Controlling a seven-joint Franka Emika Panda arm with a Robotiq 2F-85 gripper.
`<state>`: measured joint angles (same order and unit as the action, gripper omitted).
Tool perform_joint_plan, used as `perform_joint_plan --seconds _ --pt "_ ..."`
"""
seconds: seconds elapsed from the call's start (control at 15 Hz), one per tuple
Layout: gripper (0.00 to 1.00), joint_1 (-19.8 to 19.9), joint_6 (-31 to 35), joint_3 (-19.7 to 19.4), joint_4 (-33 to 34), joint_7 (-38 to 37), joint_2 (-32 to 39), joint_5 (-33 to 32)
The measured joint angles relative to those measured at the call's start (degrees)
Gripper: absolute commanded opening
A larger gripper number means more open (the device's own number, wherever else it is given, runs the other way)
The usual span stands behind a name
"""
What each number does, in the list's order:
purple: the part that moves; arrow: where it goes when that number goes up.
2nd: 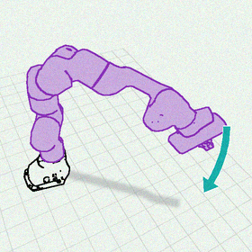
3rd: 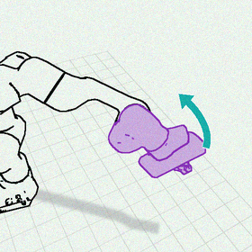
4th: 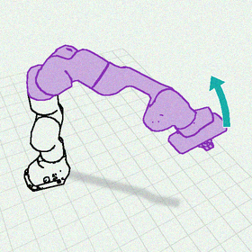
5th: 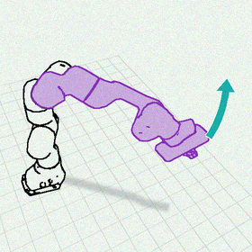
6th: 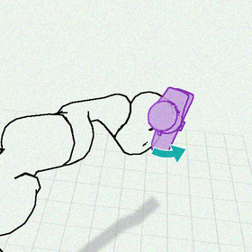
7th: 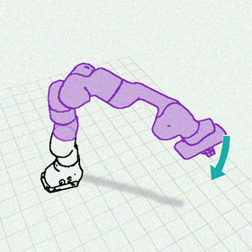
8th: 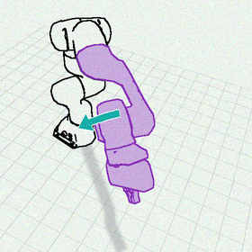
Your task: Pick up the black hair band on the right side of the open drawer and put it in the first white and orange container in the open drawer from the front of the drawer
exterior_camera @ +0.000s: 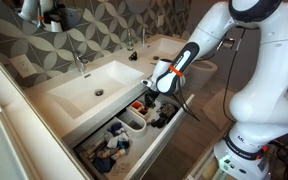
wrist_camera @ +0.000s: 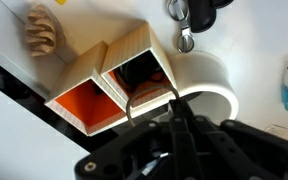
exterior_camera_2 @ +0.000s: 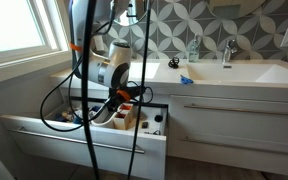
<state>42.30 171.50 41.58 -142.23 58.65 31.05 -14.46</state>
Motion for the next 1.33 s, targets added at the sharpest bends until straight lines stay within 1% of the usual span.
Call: perform_joint_plan --seconds 0.53,0.6,0.67,0.73,1.0,1.13,1.33 --pt "0.01 -3.45 0.04 -3.06 3.22 0.00 3.35 0.34" --pt "0.27 -3.88 0.04 -3.42 3.58 0.00 3.68 0.35" --pt "0.29 -4.30 0.04 -3.79 3.96 0.00 4.02 0.35" --pt "0.35 -4.65 0.04 -4.08 4.27 0.00 4.34 0.35" --pt "0.63 -5.81 0.04 -5.02 5.12 0.00 4.98 0.38" --pt "0.75 -5.89 0.05 -5.04 5.25 0.00 4.98 0.44" --pt "0.97 -5.89 0.05 -5.07 5.22 -0.19 4.69 1.26"
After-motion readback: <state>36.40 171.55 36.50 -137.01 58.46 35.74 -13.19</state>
